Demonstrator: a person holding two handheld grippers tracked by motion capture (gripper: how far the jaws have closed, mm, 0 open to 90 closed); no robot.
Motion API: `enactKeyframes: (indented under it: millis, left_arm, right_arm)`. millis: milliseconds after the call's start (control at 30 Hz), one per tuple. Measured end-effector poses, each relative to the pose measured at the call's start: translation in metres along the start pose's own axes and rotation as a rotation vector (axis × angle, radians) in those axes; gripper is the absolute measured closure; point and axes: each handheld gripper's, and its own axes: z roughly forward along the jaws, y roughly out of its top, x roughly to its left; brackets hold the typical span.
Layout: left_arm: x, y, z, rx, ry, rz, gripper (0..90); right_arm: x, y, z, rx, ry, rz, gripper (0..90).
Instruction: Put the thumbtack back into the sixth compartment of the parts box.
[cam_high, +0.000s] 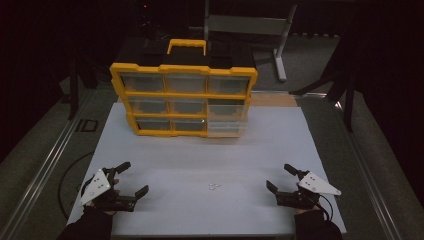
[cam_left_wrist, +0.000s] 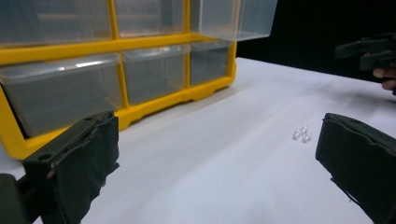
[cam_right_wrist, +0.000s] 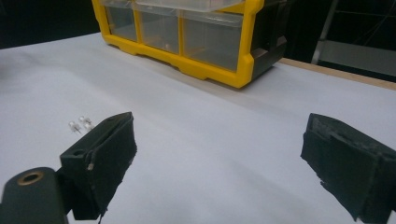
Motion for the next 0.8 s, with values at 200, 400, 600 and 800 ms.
enactKeyframes:
  millis: [200,400,600,800]
  left_arm:
    - [0.000,-0.003,0.005,0.035,-0.022,-0.010,0.0]
    - [0.001,-0.003,0.005,0.035,-0.020,-0.012,0.0]
    - [0.001,-0.003,0.005,0.026,-0.030,-0.006,0.0]
    - [0.002,-0.001,0.007,0.017,-0.042,0.007,0.0]
  right_arm:
    - [0.002,0.000,0.001,0.011,0.016,-0.011,9.6]
    - [0.005,-0.001,0.001,0.017,0.002,-0.024,9.7]
    - [0.009,-0.001,0.001,0.009,-0.014,-0.046,9.7]
    - [0.012,0.000,0.000,0.005,-0.023,-0.065,9.7]
